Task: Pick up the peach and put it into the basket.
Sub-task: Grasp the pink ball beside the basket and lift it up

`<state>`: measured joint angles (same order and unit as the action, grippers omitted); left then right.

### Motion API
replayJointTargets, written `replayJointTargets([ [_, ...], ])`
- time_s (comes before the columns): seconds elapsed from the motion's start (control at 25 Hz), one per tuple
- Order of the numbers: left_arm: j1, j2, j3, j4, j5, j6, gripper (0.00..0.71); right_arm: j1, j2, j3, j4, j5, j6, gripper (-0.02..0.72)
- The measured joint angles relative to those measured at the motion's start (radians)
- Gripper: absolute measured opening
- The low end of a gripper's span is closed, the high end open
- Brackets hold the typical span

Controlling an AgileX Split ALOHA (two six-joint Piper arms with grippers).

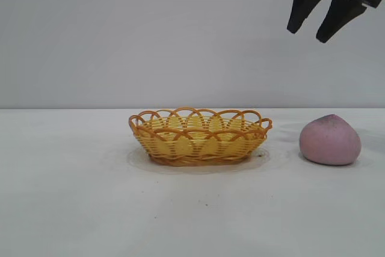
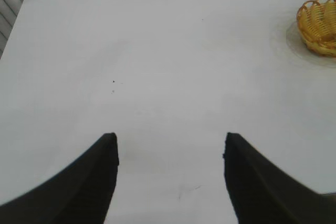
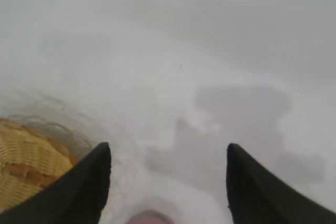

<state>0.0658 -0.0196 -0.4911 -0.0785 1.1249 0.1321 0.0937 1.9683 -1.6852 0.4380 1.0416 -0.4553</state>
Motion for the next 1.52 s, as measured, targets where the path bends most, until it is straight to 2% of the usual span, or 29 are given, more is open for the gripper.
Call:
replayJointTargets([
  [0.08,0.0,0.0,0.0,0.0,0.0,0.0,0.435,0.009,-0.014,0.0,-0.047,0.057,0.042,0.405],
  [0.24,0.0,0.0,0.0,0.007,-0.002,-0.003,0.435,0.087,-0.034,0.0,-0.208,0.17,0.133,0.405],
  [0.32,0.0,0.0,0.0,0.011,-0.002,-0.004,0.435,0.137,-0.041,0.0,-0.263,0.184,0.18,0.405],
  [0.52,-0.001,0.0,0.0,0.013,-0.002,-0.005,0.435,0.233,-0.044,0.02,-0.348,0.19,0.314,0.405],
  [0.6,-0.001,0.0,0.0,0.015,-0.002,-0.005,0.435,0.242,-0.046,0.057,-0.355,0.19,0.338,0.405],
  [0.84,-0.001,0.0,0.0,0.015,-0.002,-0.005,0.435,0.244,-0.046,0.245,-0.357,0.179,0.351,0.405],
  [0.92,-0.001,0.0,0.0,0.015,-0.002,-0.005,0.435,0.244,-0.046,0.292,-0.357,0.132,0.351,0.405],
  [0.96,-0.001,0.0,0.0,0.015,-0.002,-0.005,0.435,0.244,-0.046,0.309,-0.357,0.106,0.351,0.352],
  [1.0,-0.001,0.0,0.0,0.015,-0.002,-0.005,0.435,0.244,-0.046,0.316,-0.357,0.084,0.353,0.342],
  [1.16,-0.001,0.0,0.0,0.015,-0.002,-0.007,0.435,0.244,-0.046,0.323,-0.355,0.001,0.353,0.35],
  [1.52,-0.001,0.0,0.0,0.015,-0.002,-0.007,0.435,0.244,0.04,0.323,-0.357,-0.067,0.353,0.35],
])
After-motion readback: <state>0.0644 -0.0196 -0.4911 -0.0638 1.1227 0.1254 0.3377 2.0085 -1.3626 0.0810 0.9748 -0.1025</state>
